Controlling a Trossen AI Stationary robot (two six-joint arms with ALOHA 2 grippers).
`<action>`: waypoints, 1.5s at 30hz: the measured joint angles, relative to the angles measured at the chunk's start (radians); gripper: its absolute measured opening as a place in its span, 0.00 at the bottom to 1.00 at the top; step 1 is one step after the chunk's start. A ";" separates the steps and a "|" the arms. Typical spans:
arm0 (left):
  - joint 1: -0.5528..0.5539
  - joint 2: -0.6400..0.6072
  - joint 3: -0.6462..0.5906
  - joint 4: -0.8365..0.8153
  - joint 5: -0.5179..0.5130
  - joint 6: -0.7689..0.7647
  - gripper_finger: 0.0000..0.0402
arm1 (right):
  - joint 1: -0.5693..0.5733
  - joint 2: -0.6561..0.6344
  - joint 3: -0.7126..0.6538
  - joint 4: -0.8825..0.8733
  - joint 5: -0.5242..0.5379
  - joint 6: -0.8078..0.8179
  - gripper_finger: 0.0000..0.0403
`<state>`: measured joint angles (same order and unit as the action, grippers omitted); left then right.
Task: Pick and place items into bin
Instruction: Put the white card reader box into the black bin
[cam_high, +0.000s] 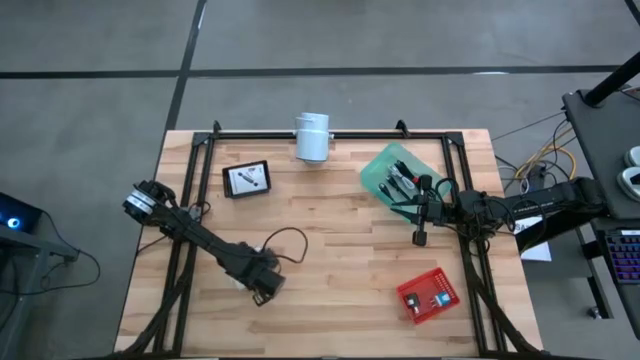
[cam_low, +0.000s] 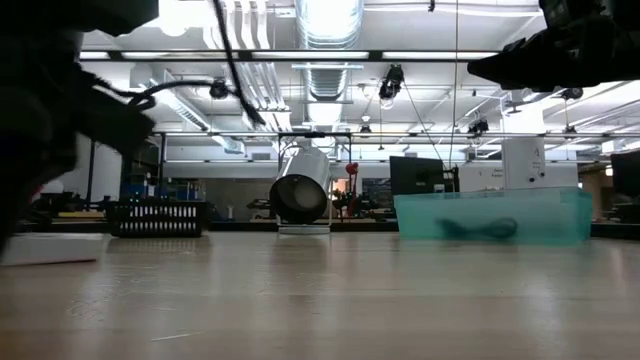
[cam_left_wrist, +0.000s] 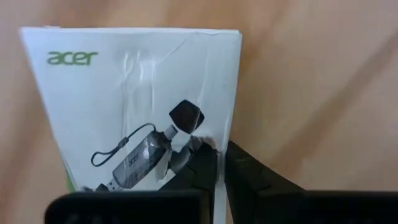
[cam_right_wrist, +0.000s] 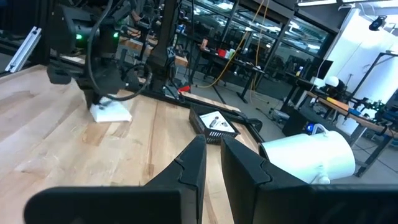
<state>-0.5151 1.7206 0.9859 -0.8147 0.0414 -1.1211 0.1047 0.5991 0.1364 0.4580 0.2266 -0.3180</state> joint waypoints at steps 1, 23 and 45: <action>0.001 -0.003 0.005 -0.002 -0.040 0.025 0.01 | 0.000 0.000 0.000 0.000 0.000 0.000 0.10; 0.281 -0.034 0.286 -0.454 -0.496 0.551 0.00 | 0.000 0.000 0.000 -0.013 0.000 0.003 0.10; 0.676 -0.036 0.179 -0.494 -0.595 0.978 0.00 | 0.000 0.000 0.000 0.031 0.002 -0.034 0.10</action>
<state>0.1608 1.6844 1.1652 -1.3087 -0.5533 -0.1428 0.1044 0.5987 0.1368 0.4892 0.2287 -0.3518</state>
